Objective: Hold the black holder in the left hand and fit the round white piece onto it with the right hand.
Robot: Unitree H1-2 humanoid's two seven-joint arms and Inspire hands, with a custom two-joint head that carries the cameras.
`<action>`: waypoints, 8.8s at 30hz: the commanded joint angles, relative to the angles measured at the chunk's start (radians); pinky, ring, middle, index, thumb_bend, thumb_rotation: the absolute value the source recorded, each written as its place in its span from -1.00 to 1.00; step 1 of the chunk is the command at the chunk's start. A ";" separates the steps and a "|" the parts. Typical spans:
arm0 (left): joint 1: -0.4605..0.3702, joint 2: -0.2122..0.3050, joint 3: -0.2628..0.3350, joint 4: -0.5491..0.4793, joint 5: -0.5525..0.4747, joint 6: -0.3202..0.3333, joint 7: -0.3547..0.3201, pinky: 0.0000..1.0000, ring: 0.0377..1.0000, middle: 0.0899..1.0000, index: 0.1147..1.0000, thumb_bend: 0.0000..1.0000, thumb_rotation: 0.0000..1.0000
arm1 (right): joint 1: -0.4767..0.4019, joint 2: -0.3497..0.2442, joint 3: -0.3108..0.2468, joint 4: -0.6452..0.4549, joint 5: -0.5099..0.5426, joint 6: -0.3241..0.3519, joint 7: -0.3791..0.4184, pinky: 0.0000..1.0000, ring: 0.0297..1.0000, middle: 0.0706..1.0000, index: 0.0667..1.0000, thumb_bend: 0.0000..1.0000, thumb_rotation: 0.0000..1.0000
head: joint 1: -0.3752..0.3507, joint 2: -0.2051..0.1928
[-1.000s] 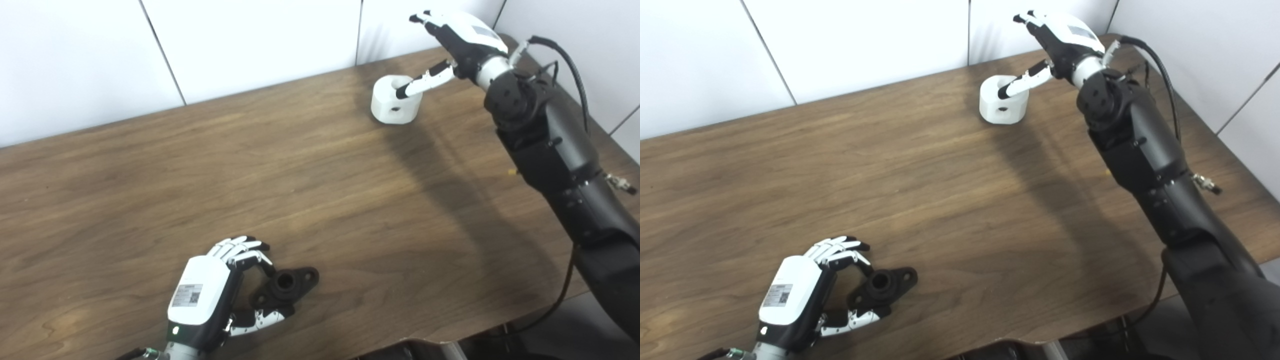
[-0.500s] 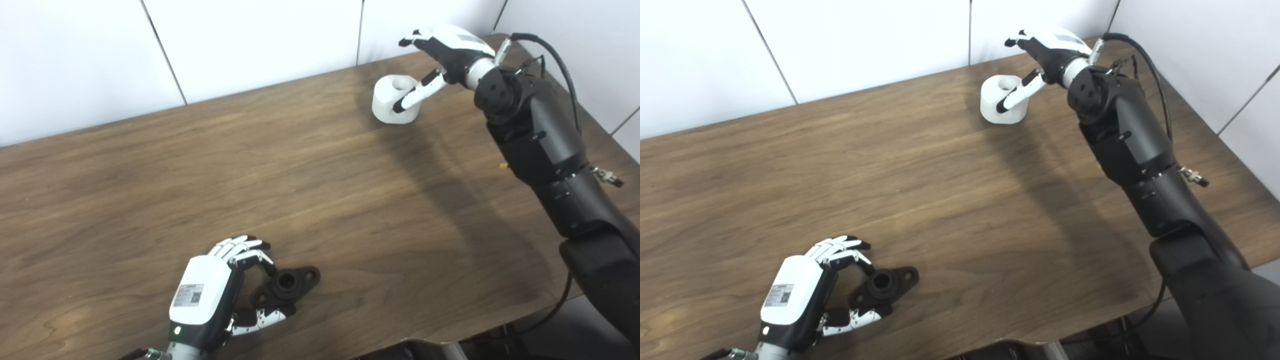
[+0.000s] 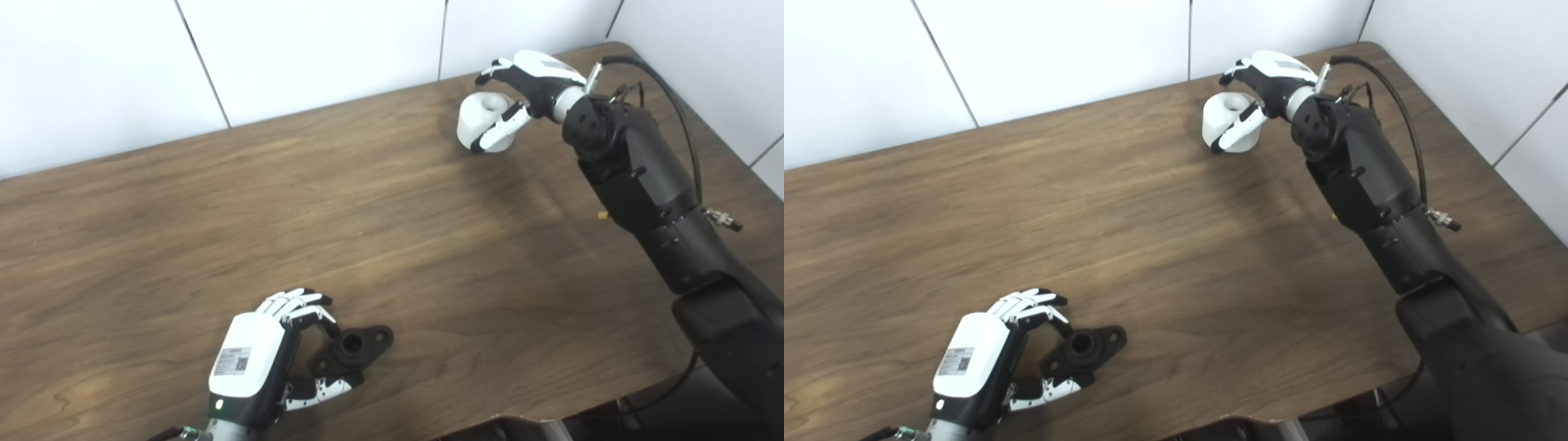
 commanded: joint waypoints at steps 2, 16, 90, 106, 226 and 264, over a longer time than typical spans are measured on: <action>0.025 0.004 -0.002 0.012 0.020 0.028 -0.037 0.64 0.63 0.47 -0.16 0.03 -0.91 | -0.049 -0.017 -0.001 -0.002 0.011 -0.015 -0.046 0.96 1.00 0.97 0.64 0.84 -0.27 | 0.000 0.001; 0.026 0.002 -0.001 0.010 0.026 0.025 -0.037 0.62 0.63 0.46 -0.15 0.03 -0.91 | -0.046 -0.039 0.007 0.022 0.028 -0.017 -0.092 0.92 1.00 0.92 0.52 0.77 -0.26 | 0.003 -0.001; 0.026 0.005 0.020 0.007 0.010 0.017 -0.031 0.59 0.61 0.46 -0.16 0.03 -0.91 | -0.014 -0.068 0.021 0.039 0.055 -0.072 -0.203 0.77 0.88 0.69 0.26 0.56 -0.48 | -0.012 0.002; 0.022 0.004 0.021 0.008 0.015 0.017 -0.031 0.59 0.61 0.45 -0.16 0.03 -0.91 | -0.012 -0.079 0.026 0.039 0.053 -0.067 -0.184 0.76 0.88 0.69 0.27 0.57 -0.45 | -0.016 0.004; -0.114 -0.101 -0.048 0.106 0.042 0.179 -0.129 0.70 0.68 0.55 -0.15 0.02 -0.89 | 0.180 0.155 0.096 -0.893 -0.044 -0.175 0.366 0.69 0.80 0.56 -0.10 0.04 -0.70 | 0.334 0.217; -0.113 -0.100 -0.054 0.055 0.046 0.209 -0.167 0.70 0.69 0.54 -0.15 0.02 -0.89 | 0.262 0.260 0.140 -0.813 -0.117 -0.281 0.370 0.72 0.83 0.55 -0.10 0.04 -0.70 | 0.328 0.247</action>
